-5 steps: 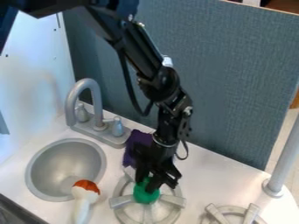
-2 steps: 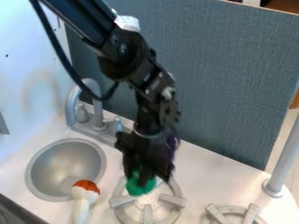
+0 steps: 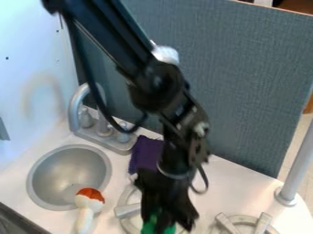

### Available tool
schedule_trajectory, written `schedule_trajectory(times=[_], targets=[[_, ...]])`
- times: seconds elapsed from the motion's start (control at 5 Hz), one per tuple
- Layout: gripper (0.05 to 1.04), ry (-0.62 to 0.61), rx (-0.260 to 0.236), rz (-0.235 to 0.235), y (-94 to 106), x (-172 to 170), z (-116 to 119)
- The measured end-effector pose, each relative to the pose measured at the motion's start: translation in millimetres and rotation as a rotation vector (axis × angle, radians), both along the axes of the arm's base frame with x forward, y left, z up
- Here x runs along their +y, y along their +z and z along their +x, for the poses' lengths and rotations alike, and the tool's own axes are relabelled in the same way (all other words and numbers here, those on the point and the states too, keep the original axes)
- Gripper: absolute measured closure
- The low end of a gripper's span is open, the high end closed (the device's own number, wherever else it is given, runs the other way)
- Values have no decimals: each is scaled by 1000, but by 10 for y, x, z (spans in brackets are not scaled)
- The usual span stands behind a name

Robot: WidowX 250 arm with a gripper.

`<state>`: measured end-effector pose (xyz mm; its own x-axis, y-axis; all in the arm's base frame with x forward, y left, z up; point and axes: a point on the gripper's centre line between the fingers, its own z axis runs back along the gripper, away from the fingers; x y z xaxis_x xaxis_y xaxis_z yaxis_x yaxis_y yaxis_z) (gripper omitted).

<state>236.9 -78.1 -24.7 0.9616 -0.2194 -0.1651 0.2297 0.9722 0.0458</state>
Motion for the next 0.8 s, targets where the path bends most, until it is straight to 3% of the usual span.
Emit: schedule_trajectory(times=[0.2,0.4,0.8], targets=[[699,-28,64,-8,-187,-80,12],[699,-50,90,-37,-378,-144,45],[699,-56,2,-54,-509,-185,113]])
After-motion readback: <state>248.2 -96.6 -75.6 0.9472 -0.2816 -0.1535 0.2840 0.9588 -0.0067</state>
